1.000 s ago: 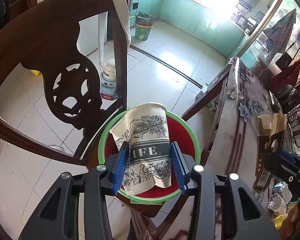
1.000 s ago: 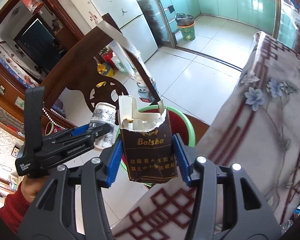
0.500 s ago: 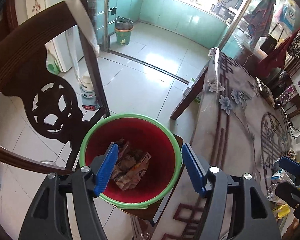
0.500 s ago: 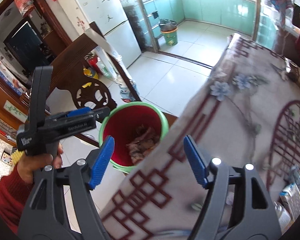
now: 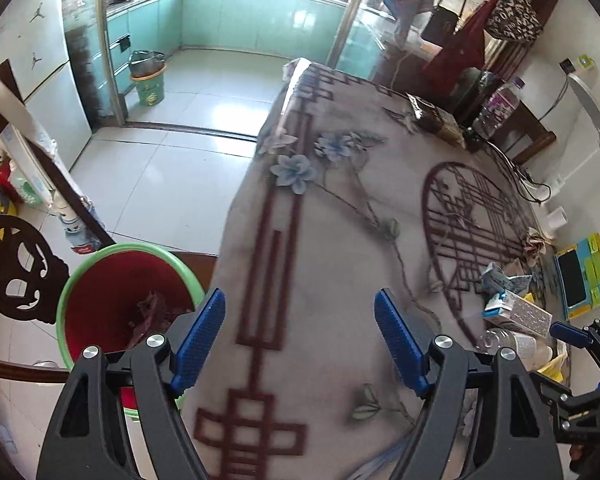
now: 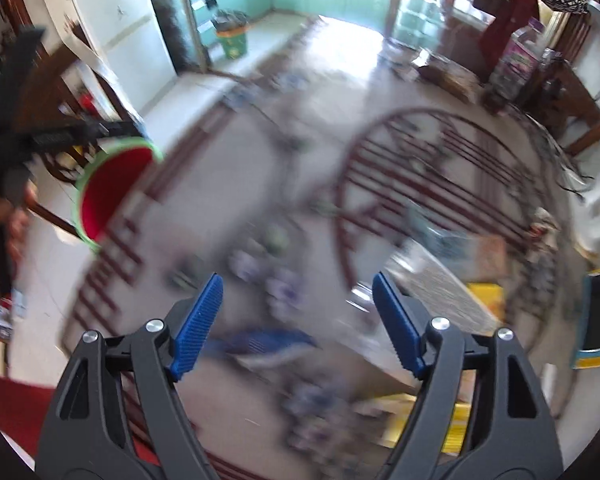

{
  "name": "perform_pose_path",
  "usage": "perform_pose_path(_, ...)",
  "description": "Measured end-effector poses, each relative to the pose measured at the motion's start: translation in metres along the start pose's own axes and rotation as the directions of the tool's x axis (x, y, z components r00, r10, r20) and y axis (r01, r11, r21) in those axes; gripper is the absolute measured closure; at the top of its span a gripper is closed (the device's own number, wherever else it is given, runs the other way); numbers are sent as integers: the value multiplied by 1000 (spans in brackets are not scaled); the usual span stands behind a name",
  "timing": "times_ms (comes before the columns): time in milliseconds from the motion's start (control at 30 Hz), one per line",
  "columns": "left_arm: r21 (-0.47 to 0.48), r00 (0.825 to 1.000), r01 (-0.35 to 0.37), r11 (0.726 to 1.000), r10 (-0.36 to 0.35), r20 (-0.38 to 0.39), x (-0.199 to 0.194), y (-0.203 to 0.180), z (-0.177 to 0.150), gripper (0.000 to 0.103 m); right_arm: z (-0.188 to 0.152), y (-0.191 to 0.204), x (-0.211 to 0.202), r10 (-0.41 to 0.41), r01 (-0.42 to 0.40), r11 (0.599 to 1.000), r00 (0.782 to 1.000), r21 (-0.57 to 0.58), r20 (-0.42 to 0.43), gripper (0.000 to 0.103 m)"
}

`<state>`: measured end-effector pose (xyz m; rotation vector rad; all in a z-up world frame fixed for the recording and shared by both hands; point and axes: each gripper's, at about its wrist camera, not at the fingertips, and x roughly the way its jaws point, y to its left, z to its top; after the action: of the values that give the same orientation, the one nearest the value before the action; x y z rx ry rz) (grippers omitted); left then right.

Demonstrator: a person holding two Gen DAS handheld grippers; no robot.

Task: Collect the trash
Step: 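Grasp the white Yili milk carton with the left tool while the right tool grasps the clear plastic bottle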

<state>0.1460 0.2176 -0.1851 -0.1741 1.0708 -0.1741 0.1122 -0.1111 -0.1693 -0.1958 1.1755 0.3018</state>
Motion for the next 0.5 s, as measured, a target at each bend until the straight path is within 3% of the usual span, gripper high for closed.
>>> perform_pose_path(233, 68, 997, 50, 996, -46, -66, 16, -66, -21, 27, -43, -76, 26, -95, 75, 992, 974, -102, -207, 28)
perform_pose_path(433, 101, 994, 78, 992, -70, -84, 25, -119, -25, 27, -50, -80, 62, -47, -18, 974, 959, -225, -280, 32)
perform_pose_path(500, 120, 994, 84, 989, -75, -79, 23, -136, -25, 27, -52, -70, 70, -47, -37, 958, 958, -284, -284, 43)
